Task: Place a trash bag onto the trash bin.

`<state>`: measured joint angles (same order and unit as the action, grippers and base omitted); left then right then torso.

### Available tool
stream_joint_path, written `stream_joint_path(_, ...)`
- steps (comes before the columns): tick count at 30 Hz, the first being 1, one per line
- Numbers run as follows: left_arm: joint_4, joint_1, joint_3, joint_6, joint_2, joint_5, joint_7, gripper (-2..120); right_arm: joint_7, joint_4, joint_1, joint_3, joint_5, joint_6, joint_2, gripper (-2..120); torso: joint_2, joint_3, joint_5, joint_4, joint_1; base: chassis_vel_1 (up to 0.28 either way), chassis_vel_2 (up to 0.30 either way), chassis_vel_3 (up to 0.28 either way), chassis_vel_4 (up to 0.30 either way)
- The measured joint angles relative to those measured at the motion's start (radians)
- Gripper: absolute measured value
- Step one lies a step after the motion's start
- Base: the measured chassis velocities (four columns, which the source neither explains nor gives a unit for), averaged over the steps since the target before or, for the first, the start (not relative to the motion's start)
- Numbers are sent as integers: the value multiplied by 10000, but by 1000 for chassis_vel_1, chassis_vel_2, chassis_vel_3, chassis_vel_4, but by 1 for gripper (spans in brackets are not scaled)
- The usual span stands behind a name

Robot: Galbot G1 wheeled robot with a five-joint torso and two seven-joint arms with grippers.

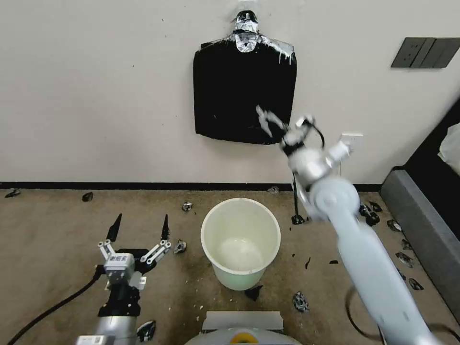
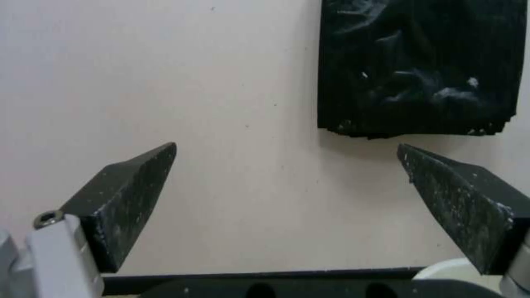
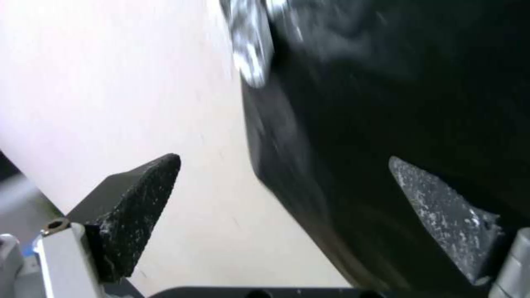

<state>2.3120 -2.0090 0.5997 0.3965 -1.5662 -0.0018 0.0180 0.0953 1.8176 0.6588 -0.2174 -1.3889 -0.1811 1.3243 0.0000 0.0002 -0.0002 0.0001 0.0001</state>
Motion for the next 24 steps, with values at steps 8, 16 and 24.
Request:
stream_joint_path(8,159,-92,199,-1,6,-302,-20,100,42,-1943,-1792,-26,-938,-40,896,100,0,0,0,0,0,0,0,0,0)
stream_joint_path(16,258,-128,544,81,9,-435,-29,100,-352,-2670,-2382,-117,-910,-147,1644,100,0,-1,0,0,0,0,0,0,0)
stream_joint_path(24,128,-123,591,169,-42,-395,-28,100,-684,-3101,-2746,-284,-743,-156,2017,78,0,-2,0,0,-1,0,0,0,0)
